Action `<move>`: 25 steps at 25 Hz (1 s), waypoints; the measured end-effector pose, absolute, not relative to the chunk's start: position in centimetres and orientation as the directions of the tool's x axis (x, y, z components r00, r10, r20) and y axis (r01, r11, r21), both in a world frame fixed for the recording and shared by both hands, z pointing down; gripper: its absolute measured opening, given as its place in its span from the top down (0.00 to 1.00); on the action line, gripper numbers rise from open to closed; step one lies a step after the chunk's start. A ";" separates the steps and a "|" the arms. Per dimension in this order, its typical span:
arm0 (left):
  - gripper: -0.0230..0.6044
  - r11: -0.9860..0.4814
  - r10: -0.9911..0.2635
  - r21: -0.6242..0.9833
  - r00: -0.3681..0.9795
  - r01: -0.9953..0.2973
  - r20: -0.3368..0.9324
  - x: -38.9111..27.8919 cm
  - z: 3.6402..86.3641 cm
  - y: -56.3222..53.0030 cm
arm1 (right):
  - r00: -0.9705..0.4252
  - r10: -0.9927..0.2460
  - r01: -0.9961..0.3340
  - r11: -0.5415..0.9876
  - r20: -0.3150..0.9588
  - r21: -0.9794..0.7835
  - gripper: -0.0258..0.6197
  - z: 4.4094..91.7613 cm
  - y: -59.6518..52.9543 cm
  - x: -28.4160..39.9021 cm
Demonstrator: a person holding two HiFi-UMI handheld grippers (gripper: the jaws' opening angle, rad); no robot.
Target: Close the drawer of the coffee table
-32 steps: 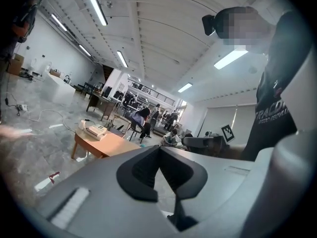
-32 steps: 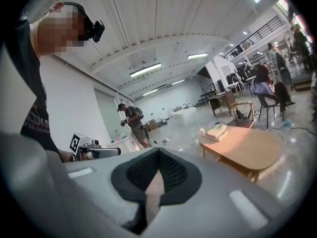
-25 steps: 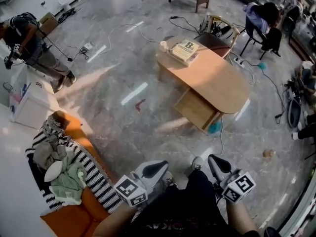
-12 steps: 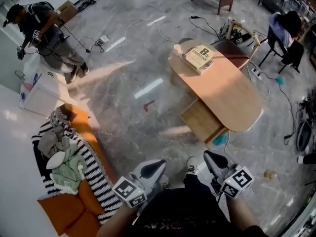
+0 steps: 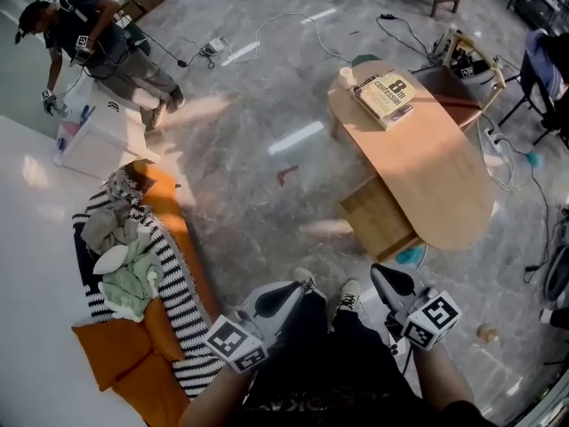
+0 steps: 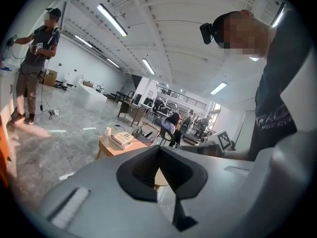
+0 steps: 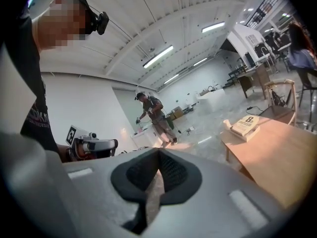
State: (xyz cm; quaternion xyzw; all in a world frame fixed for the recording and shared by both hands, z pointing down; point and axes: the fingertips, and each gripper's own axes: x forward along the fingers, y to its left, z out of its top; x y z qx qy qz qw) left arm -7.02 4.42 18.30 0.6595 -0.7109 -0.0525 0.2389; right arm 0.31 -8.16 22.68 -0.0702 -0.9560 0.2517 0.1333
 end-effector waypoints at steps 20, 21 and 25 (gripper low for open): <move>0.95 -0.312 -0.879 0.282 0.388 -0.907 0.276 -18.0 20.7 -0.3 | -0.921 -0.301 -0.383 0.815 0.246 -0.435 0.96 22.8 -10.4 -3.1; 0.95 -0.369 -0.854 0.288 0.445 -0.883 0.269 -18.5 20.8 0.1 | -0.898 -0.363 -0.437 0.789 0.247 -0.431 0.96 22.3 -9.4 -3.2; 0.95 -0.516 -0.778 0.287 0.582 -0.807 0.237 -21.4 20.8 1.5 | -0.808 -0.533 -0.588 0.695 0.251 -0.414 0.96 21.1 -4.9 -4.3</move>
